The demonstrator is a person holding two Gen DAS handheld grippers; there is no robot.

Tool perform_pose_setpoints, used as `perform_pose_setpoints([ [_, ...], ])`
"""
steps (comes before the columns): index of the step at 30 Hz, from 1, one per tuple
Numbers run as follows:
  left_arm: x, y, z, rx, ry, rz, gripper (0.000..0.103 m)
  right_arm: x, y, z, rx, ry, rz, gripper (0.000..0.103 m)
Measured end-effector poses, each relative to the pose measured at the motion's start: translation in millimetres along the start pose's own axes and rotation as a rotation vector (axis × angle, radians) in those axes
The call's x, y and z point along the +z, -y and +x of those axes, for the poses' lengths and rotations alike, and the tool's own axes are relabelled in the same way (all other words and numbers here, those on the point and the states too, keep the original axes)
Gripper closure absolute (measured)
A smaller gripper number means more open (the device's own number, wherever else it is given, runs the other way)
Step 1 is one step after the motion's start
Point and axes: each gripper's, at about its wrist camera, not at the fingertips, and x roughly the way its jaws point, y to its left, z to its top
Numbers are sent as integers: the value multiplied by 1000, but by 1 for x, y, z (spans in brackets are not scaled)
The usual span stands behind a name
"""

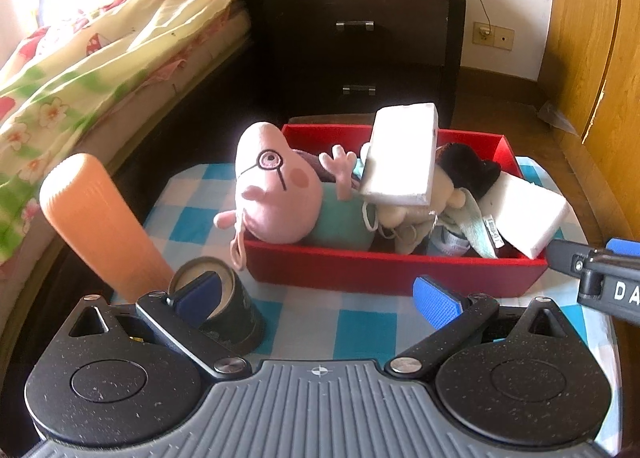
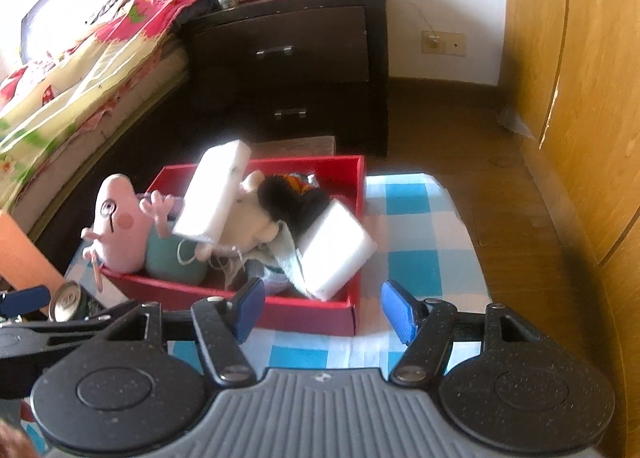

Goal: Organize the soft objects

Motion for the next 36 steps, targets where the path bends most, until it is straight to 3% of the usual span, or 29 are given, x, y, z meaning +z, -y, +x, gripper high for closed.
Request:
perform_pose_setpoints([
  [30, -36, -10, -39, -4, 37, -8, 5, -50, -9, -56, 12, 60, -46, 59],
  [36, -38, -7, -42, -25, 39, -14, 5, -52, -11, -57, -9, 82, -60, 52],
])
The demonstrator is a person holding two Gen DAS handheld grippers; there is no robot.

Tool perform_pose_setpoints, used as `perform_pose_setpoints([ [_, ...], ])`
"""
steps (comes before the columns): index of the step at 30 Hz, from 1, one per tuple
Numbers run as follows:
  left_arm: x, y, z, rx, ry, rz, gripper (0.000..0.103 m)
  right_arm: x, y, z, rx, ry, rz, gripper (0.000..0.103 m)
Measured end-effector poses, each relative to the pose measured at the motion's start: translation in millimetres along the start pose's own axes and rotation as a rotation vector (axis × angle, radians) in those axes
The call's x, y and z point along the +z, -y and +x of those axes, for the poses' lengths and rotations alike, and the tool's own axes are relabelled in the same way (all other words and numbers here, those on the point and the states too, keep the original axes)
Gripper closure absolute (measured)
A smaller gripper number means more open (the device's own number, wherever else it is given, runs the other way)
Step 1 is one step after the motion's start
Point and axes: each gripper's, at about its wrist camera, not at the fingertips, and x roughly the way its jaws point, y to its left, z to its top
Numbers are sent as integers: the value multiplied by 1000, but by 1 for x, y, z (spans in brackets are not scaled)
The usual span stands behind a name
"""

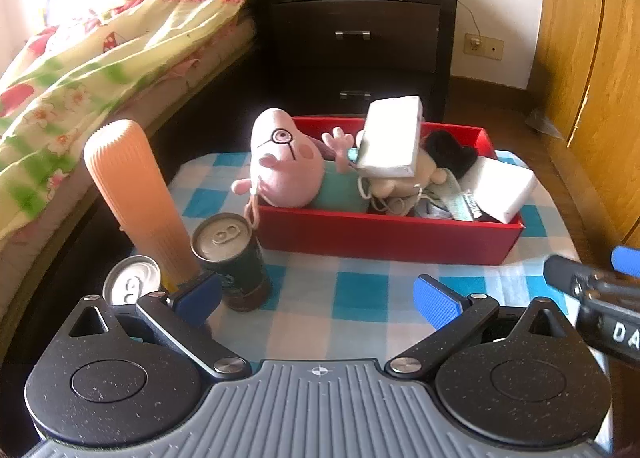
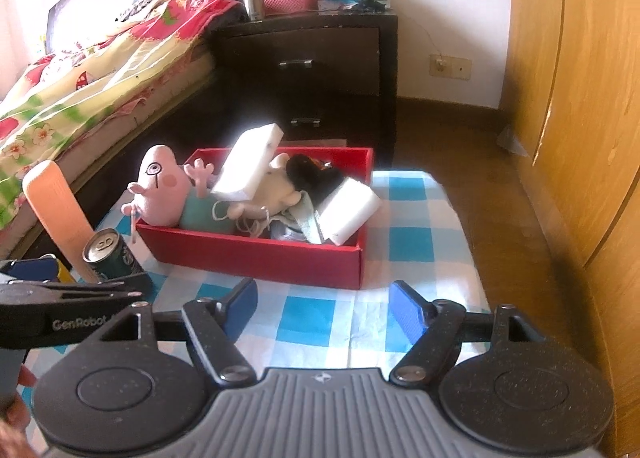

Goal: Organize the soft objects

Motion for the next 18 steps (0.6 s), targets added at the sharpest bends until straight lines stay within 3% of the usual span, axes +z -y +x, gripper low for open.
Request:
perform_pose_setpoints([
  [18, -1, 3, -6, 13, 27, -26, 6, 0, -4, -3, 6, 32, 8, 51],
])
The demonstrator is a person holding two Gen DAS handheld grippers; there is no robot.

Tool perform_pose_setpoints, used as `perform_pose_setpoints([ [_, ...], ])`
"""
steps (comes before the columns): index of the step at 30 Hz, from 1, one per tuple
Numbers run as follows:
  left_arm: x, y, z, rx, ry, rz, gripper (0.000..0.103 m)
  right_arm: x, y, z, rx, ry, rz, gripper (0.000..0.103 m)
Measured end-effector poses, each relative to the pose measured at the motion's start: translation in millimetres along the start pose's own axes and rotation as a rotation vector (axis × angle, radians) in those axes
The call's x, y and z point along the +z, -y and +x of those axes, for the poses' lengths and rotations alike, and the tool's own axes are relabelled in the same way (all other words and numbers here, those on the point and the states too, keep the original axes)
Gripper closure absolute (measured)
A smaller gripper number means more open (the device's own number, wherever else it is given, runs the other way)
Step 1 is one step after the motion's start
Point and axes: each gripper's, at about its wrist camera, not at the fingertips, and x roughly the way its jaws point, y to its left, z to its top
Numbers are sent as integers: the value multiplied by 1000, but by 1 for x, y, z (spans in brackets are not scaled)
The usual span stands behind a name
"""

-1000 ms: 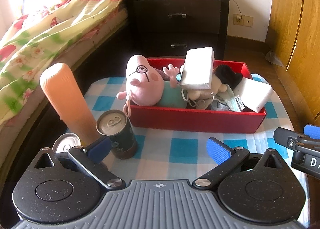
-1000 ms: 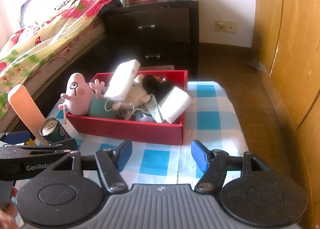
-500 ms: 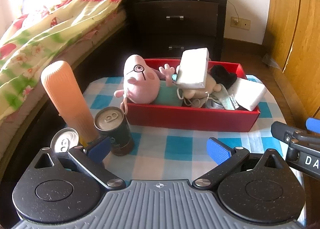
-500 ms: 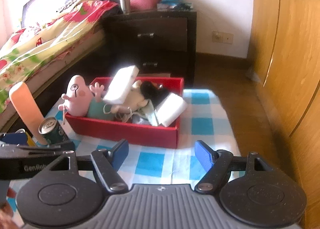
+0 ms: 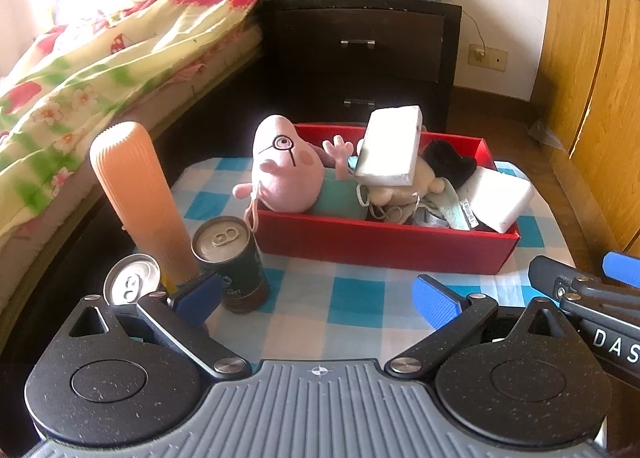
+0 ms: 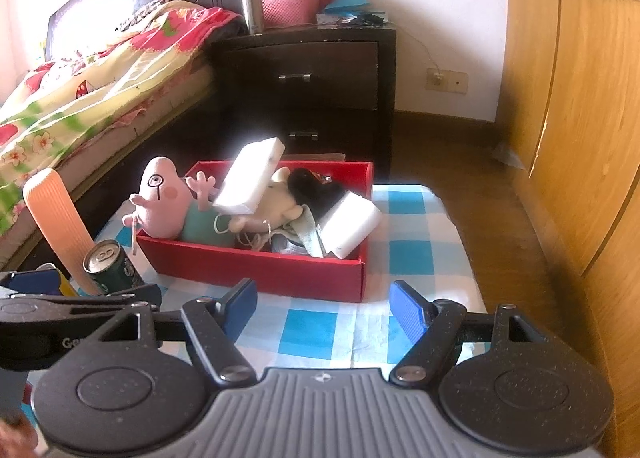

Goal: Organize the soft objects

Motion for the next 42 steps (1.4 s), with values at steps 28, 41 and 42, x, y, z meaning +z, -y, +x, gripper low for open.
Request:
perform_pose_setpoints([
  [28, 1, 0, -14, 5, 124, 13, 6, 4, 6, -11, 32, 47, 35, 51],
  [41, 0, 0, -18, 18, 164, 27, 6, 4, 5, -13, 33, 52, 35, 51],
  [42, 0, 0, -18, 16, 168, 26, 6, 4, 6, -13, 34, 54, 37, 51],
])
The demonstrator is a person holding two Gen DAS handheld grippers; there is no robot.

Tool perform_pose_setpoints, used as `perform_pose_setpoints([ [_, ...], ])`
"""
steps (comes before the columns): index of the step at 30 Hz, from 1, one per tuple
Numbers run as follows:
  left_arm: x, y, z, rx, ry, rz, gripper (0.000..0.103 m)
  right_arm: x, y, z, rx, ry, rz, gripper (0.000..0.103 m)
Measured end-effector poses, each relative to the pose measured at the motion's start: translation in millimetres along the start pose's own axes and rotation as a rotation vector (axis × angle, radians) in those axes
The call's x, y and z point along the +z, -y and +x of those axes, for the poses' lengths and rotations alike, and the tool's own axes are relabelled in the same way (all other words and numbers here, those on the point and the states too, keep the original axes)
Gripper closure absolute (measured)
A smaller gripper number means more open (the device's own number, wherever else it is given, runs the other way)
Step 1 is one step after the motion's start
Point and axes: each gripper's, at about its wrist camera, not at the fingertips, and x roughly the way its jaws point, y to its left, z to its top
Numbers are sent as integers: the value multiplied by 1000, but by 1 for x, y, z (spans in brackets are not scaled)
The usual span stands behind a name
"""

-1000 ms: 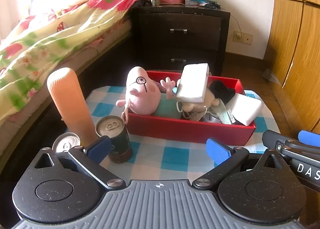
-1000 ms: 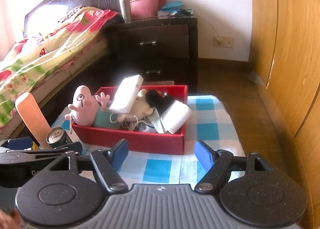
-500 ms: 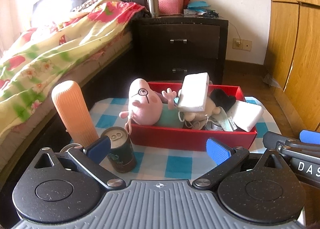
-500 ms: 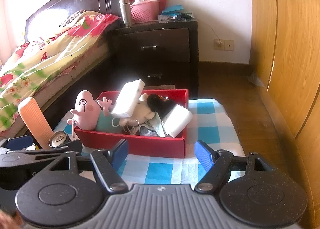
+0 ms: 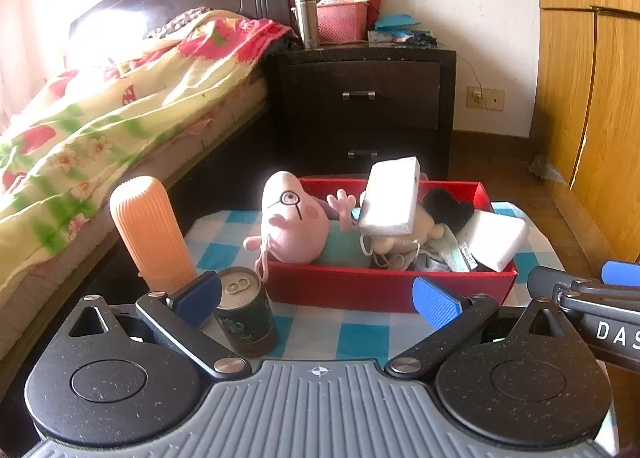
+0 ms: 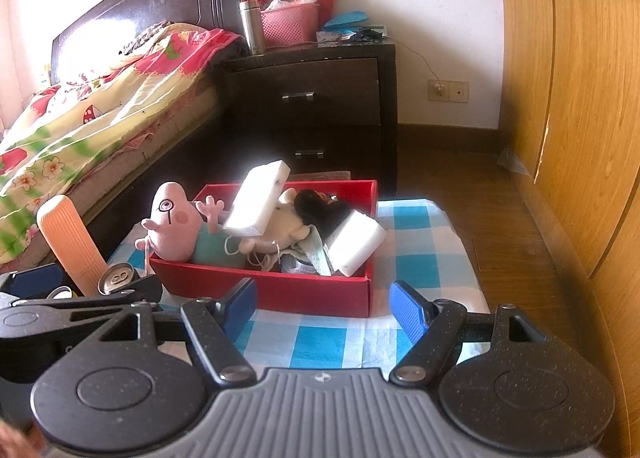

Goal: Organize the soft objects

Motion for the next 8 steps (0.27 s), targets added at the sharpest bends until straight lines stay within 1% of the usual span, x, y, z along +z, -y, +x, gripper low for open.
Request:
perform_pose_setpoints([
  [4, 0, -1, 0, -10, 11, 1, 6, 1, 0, -1, 2, 3, 0, 51],
  [6, 0, -1, 1, -17, 0, -2, 6, 1, 0, -1, -1, 0, -2, 50],
  [7, 0, -2, 2, -22, 0, -6, 6, 2, 0, -1, -3, -1, -6, 49],
  [8, 0, -2, 2, -27, -6, -5, 6, 2, 1, -1, -8, -1, -7, 47],
])
